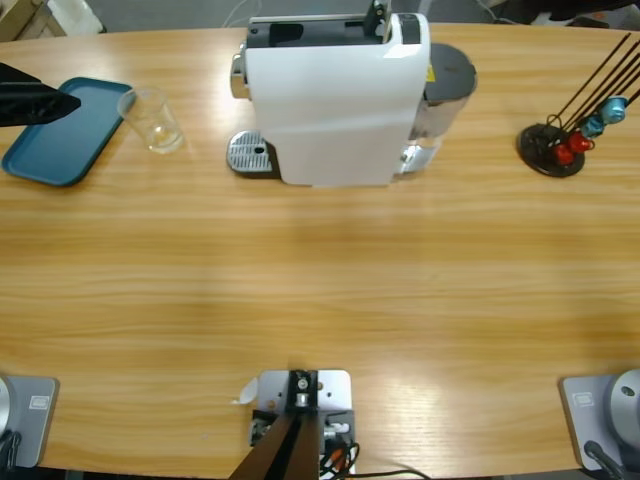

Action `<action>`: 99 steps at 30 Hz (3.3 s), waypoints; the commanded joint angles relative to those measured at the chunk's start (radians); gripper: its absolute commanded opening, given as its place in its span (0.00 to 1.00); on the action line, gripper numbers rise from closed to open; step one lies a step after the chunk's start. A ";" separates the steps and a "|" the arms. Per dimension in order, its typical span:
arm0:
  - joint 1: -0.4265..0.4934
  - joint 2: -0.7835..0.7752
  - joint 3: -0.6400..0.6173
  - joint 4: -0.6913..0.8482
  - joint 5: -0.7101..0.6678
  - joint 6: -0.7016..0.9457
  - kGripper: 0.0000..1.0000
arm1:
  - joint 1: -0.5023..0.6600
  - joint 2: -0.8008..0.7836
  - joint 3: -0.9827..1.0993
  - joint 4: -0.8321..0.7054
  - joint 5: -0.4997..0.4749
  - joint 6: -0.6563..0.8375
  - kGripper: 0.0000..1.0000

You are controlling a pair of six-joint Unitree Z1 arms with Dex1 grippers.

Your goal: Pour coffee

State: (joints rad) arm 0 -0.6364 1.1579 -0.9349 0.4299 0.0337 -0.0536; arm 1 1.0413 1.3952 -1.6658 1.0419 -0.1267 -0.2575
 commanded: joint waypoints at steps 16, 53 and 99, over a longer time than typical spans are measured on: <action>-0.009 0.034 0.038 -0.011 -0.009 0.043 0.66 | -0.072 0.464 -0.199 -0.132 0.129 -0.279 0.00; -0.011 0.034 0.036 -0.014 -0.009 0.051 0.66 | -0.249 0.620 -0.347 -0.126 0.187 -0.348 0.00; -0.011 0.017 0.039 -0.013 -0.006 0.054 0.66 | -0.257 0.640 -0.347 -0.108 0.205 -0.321 0.41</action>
State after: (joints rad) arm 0 -0.6381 1.1684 -0.9336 0.4267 0.0336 -0.0137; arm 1 0.7993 1.9791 -2.0019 0.9235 0.0572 -0.5908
